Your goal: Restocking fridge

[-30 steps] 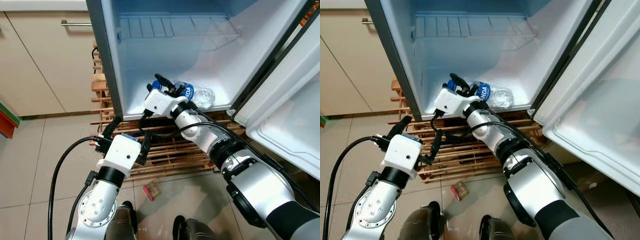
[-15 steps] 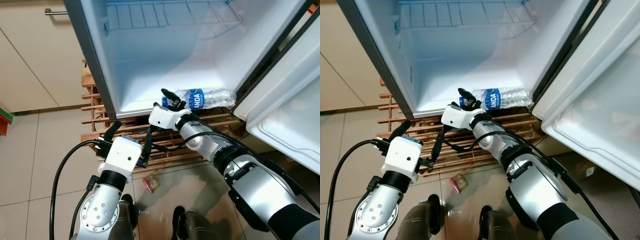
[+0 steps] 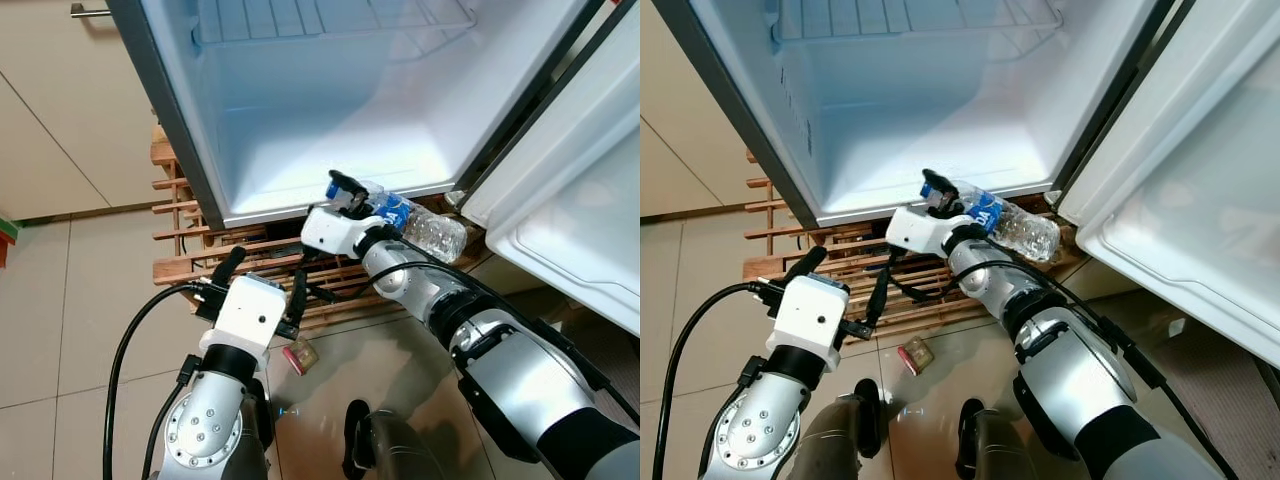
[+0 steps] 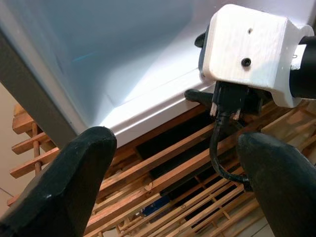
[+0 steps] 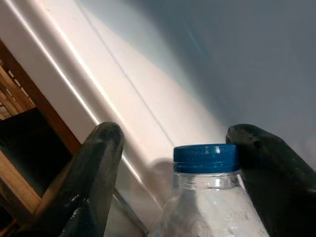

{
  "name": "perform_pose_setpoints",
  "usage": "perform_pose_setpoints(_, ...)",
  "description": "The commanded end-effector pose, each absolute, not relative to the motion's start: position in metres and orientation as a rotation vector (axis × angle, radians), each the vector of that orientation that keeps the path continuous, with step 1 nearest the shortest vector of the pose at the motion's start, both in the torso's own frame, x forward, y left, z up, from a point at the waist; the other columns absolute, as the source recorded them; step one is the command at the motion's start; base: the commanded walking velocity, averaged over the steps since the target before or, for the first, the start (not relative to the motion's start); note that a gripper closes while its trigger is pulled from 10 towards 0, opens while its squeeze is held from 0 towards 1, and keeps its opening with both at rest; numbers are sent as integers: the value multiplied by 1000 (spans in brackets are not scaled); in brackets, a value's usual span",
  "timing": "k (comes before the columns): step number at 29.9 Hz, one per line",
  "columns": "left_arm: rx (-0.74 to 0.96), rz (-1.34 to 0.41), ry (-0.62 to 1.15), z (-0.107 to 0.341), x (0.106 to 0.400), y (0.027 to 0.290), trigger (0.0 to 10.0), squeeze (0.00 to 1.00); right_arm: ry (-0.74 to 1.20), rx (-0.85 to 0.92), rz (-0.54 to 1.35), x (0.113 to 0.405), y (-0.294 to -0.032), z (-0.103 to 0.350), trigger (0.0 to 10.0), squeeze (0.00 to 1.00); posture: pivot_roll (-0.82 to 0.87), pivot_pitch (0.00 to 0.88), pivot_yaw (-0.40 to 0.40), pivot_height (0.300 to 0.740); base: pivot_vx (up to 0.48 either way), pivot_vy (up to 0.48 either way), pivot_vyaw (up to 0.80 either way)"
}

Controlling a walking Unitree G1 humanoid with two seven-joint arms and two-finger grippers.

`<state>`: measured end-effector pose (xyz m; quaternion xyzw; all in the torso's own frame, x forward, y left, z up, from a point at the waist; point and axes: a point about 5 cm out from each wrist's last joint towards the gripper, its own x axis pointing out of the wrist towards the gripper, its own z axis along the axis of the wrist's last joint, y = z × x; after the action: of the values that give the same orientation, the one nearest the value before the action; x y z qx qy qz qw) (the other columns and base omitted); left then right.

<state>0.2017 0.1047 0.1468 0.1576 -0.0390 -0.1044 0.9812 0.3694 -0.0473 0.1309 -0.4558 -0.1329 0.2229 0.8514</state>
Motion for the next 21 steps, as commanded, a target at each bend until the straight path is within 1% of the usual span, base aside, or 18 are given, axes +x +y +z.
perform_pose_setpoints(1,308,-206,-82,149,199,103,10000,0,-191,-942,480,368,-57,118,0,0,210,338,-78,740,0,0,0)
perform_pose_setpoints(6,306,-201,-81,149,199,104,10000,0,-154,-901,460,368,-61,115,0,0,210,333,-78,740,0,0,0)
perform_pose_setpoints(10,305,-198,-75,148,200,104,10000,0,-88,-834,453,367,-66,109,0,0,209,332,-79,740,0,0,0)
perform_pose_setpoints(11,304,-197,-75,149,200,104,10000,0,-76,-820,453,366,-68,107,0,43,204,332,-81,740,0,0,0)
perform_pose_setpoints(14,301,-196,-75,149,200,103,10000,0,-58,-776,442,367,-70,107,0,51,205,333,-82,740,0,0,0)
perform_pose_setpoints(17,301,-194,-74,148,200,104,10000,0,-79,-751,434,369,-68,113,0,35,203,334,-81,740,0,0,0)
perform_pose_setpoints(20,300,-195,-74,148,202,103,10000,0,-159,-685,413,379,-62,140,0,0,197,329,-86,740,0,0,0)
perform_pose_setpoints(21,300,-195,-74,148,202,103,10000,0,-159,-685,413,379,-62,140,0,0,197,329,-86,740,0,0,0)
